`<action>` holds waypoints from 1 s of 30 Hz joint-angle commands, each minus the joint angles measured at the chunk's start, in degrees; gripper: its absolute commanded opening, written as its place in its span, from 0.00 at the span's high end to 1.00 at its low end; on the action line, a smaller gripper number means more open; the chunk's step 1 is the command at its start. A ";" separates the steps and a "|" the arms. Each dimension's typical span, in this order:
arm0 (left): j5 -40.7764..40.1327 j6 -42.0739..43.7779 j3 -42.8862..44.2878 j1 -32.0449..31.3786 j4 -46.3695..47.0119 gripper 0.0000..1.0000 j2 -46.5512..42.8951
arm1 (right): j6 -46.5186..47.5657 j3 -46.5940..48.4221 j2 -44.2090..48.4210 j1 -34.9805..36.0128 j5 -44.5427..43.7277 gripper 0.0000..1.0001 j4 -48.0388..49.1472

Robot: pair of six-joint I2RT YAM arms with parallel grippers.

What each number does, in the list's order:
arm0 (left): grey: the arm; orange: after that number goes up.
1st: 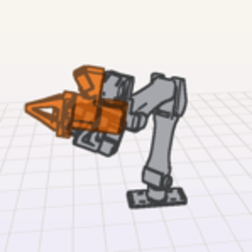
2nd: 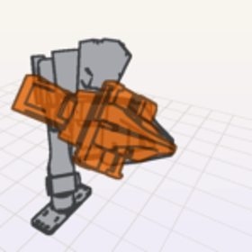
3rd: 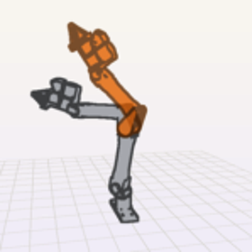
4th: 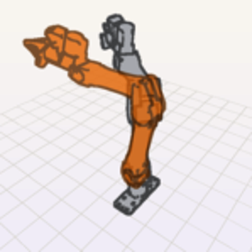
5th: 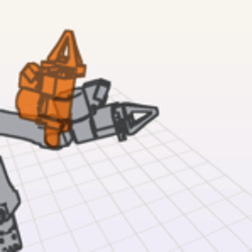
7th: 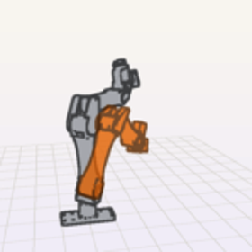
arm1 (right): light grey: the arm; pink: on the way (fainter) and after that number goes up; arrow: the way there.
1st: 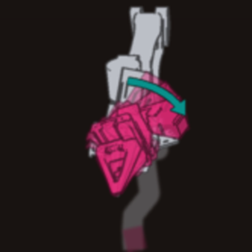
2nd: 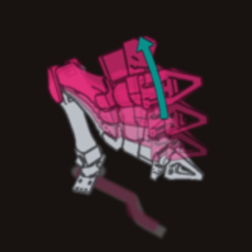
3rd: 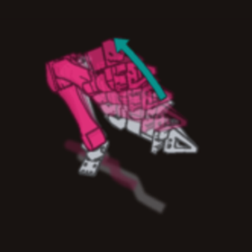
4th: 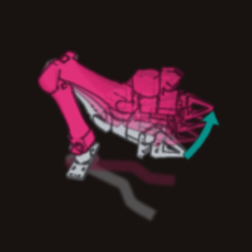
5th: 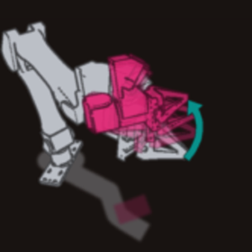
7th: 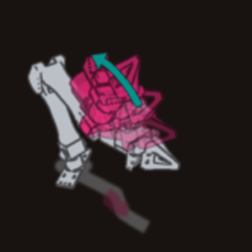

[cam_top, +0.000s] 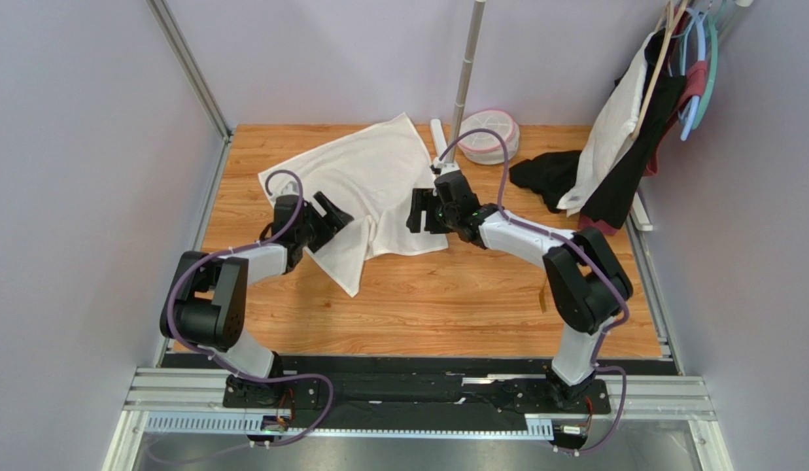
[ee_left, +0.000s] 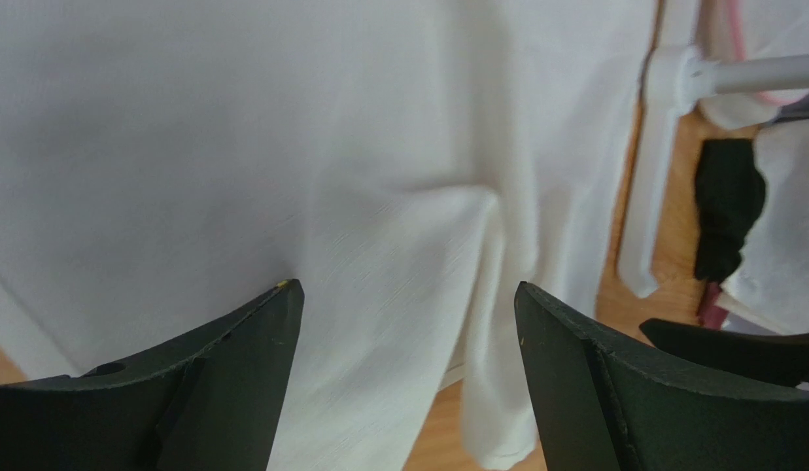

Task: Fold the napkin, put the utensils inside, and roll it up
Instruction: Flatten the napkin out

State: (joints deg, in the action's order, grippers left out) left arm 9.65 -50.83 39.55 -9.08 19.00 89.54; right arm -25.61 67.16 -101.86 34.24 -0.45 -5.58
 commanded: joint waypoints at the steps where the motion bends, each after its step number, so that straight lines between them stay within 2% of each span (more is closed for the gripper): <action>1: -1.01 -1.65 -0.70 -4.44 -0.27 0.12 -1.82 | -2.96 3.42 -5.18 0.13 7.12 0.24 -0.65; 4: -8.47 0.90 -0.44 -7.96 -7.82 0.10 -3.40 | -4.45 3.60 -8.26 0.04 7.83 0.24 -1.53; 6: -9.56 1.00 0.09 -8.06 -13.78 0.09 -3.14 | -5.15 3.60 -9.66 0.13 7.74 0.24 -2.67; 7: -11.91 0.82 -0.17 -8.14 -15.04 0.09 -3.14 | -5.50 3.51 -9.84 0.04 7.48 0.24 -3.90; 12: -13.16 -0.68 -3.78 -8.06 -15.83 0.09 -7.09 | -4.81 2.37 -10.02 0.04 5.38 0.24 -8.91; 23: -22.92 2.31 -11.33 -8.14 -27.25 0.08 -24.66 | -2.52 -4.83 -3.70 -0.22 -5.61 0.23 -19.81; 30: -24.59 7.40 -8.44 -8.14 -37.01 0.08 -36.09 | -0.59 -6.08 1.39 -0.40 -16.58 0.23 -25.60</action>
State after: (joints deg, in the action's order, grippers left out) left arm -12.62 -47.66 28.18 -17.26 -11.29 58.59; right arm -28.03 62.35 -102.69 34.20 -8.14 -21.34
